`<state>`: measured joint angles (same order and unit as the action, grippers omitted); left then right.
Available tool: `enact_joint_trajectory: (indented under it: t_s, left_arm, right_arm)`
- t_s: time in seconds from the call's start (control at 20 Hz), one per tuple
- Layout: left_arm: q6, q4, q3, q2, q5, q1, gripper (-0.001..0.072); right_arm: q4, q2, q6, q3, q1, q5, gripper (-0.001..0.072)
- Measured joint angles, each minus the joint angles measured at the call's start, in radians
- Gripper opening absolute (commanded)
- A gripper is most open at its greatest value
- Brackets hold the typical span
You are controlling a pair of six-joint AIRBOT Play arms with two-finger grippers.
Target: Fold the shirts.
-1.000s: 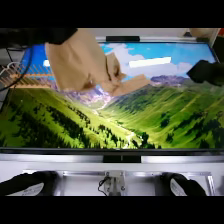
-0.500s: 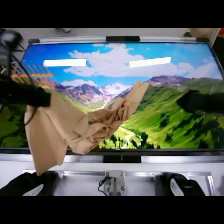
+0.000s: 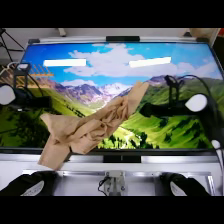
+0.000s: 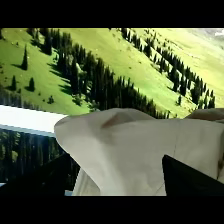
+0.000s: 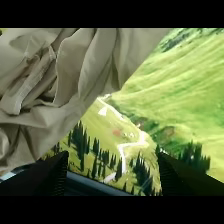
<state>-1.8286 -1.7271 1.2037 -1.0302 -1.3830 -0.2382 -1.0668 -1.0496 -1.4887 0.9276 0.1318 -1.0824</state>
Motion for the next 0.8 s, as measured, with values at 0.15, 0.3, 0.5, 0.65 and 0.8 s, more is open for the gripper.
enact_joint_trajectory:
  t_s: [0.15, 0.3, 0.5, 0.65, 0.8]
  left_arm:
    - [0.027, 0.097, 0.009, -0.004, -0.033, 0.021, 0.0682]
    - [0.034, 0.214, -0.081, -0.006, -0.008, -0.014, 0.0681]
    - [0.017, 0.298, -0.224, -0.007, 0.058, -0.094, 0.0681]
    - [0.006, 0.320, -0.260, -0.007, 0.102, -0.119, 0.0681]
    - [0.002, 0.333, -0.271, -0.007, 0.124, -0.130, 0.0681]
  right_arm:
    - [0.023, -0.124, -0.006, 0.004, 0.040, 0.082, 0.0673]
    - [0.037, -0.223, 0.018, 0.022, 0.054, 0.095, 0.0673]
    - [0.050, -0.281, 0.042, 0.031, 0.061, 0.097, 0.0673]
    - [0.061, -0.294, 0.050, 0.034, 0.063, 0.097, 0.0673]
    - [0.067, -0.299, 0.053, 0.034, 0.064, 0.098, 0.0673]
